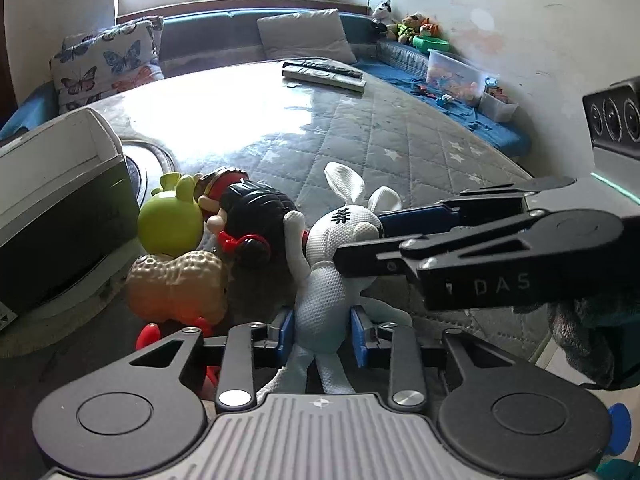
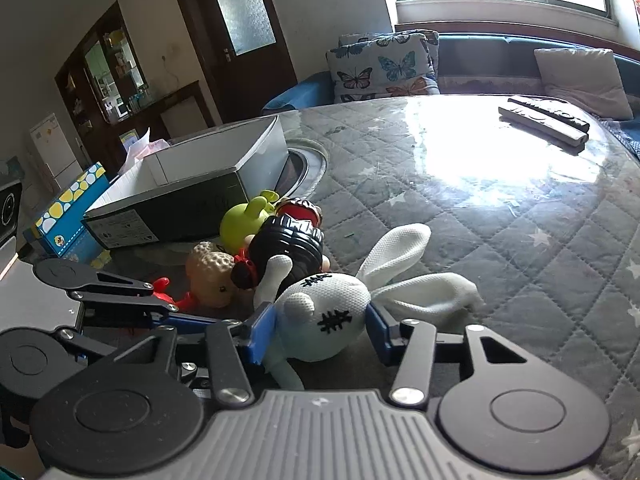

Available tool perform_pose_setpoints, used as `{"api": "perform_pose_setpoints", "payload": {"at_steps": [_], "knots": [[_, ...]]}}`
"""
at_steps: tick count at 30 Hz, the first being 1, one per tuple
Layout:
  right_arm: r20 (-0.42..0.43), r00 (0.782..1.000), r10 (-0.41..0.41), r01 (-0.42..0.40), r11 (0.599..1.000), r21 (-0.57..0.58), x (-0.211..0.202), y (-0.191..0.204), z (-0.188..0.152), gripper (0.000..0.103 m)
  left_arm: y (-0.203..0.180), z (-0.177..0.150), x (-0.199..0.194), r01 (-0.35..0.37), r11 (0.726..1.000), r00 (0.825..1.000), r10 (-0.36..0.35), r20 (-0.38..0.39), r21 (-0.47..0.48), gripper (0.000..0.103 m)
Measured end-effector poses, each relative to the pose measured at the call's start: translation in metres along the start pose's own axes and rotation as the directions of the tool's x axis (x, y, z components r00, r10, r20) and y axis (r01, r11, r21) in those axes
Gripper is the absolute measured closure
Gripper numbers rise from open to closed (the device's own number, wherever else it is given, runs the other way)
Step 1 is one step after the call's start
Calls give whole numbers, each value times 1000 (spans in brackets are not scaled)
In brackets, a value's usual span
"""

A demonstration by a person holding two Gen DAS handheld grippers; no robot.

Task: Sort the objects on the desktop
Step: 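Lift the bunny with the left tool and carry it over the white box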

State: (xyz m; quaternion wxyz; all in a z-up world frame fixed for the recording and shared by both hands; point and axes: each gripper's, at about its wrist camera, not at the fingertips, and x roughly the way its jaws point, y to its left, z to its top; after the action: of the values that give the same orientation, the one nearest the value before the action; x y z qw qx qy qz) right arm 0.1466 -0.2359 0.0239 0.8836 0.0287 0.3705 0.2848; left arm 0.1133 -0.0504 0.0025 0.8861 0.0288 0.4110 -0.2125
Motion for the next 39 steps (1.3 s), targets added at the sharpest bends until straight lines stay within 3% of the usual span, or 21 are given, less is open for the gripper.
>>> {"api": "perform_pose_setpoints", "payload": {"at_steps": [9,14,21,27,39], "knots": [[50,999,8,-7,999,-37,-18,15,19,58,7,7,-30,14,1000,996,-12,92,-16,76],[87,994,63,-55,994,-91,-14,40,54,58,32,20,-61,-44,998,983,51,176,-47,76],[122,979,161,-139,975,-171,25,94,113,59,99,38,-97,-139,981,958,168,234,-136,76],[91,972,218,-199,964,-176,87,135,155,59,161,54,-104,-212,958,945,252,208,-195,76],[-49,970,239,-241,970,-43,195,157,182,59,267,70,-77,-237,934,962,265,72,-265,76]]}}
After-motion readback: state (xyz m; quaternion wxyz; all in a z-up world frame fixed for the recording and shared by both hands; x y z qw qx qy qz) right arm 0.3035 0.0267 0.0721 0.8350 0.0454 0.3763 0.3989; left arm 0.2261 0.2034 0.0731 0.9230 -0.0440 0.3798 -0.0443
